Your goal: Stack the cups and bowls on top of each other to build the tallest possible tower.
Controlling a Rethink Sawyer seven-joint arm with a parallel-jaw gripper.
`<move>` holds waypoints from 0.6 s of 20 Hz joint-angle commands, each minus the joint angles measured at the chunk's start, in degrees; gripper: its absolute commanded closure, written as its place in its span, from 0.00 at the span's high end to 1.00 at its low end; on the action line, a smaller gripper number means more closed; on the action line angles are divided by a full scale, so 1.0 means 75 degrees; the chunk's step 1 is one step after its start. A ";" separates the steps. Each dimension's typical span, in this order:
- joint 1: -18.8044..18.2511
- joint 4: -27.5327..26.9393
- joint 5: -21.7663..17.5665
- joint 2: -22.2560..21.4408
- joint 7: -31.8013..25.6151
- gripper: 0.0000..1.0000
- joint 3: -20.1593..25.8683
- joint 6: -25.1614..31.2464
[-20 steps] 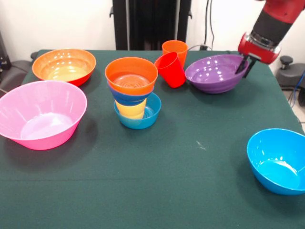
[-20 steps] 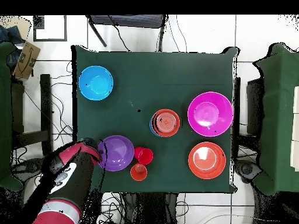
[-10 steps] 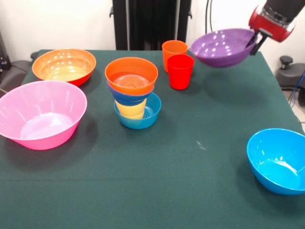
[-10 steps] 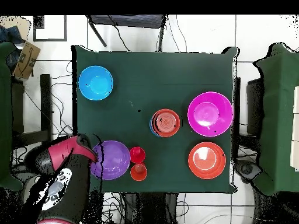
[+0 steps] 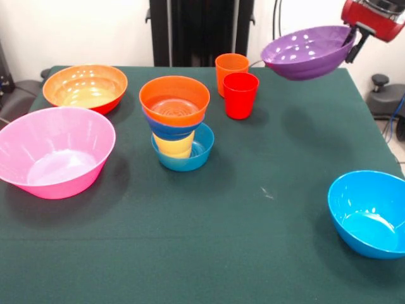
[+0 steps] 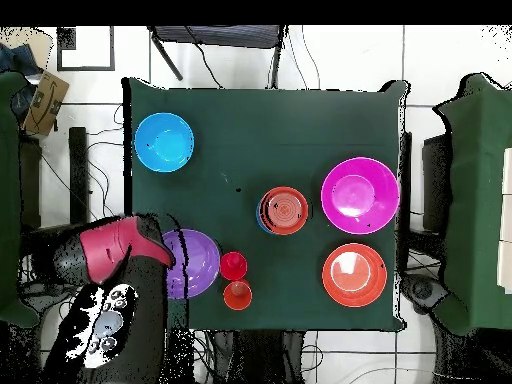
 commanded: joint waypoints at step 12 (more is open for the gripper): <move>-0.1238 -0.1215 -0.1354 -0.0893 -0.2079 0.00 0.0326 0.2111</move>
